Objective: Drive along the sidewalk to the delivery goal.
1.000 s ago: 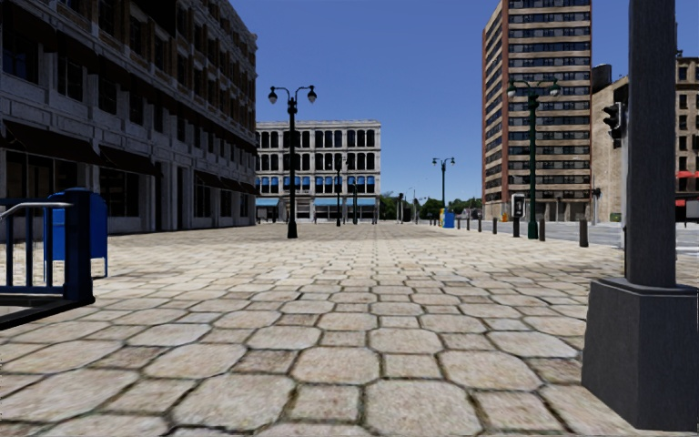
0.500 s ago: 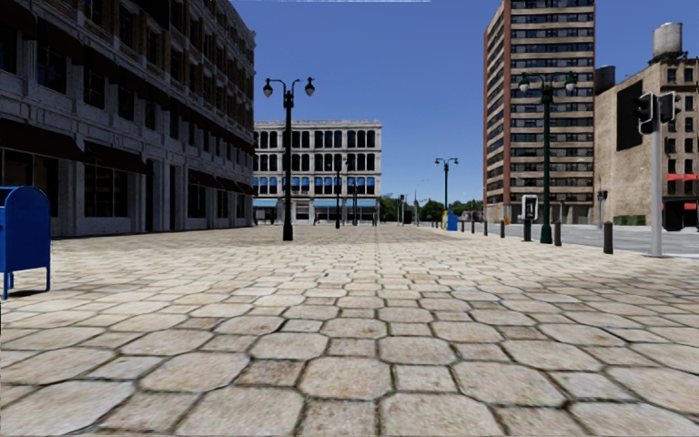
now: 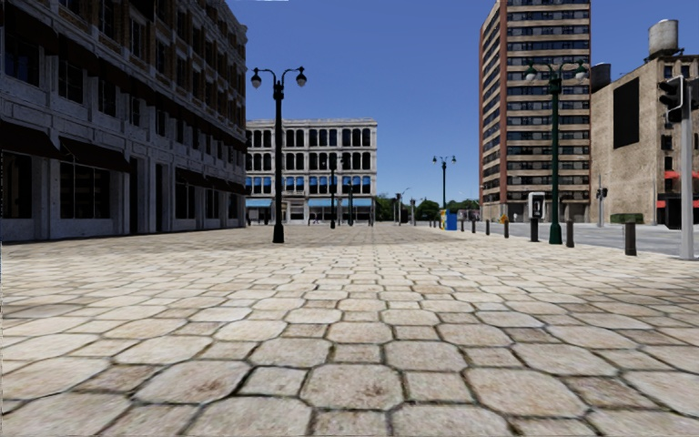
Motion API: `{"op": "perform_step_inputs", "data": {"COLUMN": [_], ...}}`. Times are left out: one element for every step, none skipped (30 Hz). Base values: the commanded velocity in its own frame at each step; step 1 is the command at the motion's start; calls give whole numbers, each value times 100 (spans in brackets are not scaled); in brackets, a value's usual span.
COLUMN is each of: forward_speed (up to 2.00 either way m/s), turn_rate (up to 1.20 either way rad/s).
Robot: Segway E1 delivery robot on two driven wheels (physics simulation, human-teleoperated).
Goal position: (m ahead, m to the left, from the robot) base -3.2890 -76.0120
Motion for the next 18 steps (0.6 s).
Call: {"op": "perform_step_inputs", "data": {"forward_speed": [178,178,178,177,176,175,175,174,168,164,161,158,158,157,157,157,157,157], "turn_rate": [-28,-28,-28,-28,-28,-28,-28,-29,-29,-29,-30,-32,-32,-32,-33,-33,-33,-33]}}
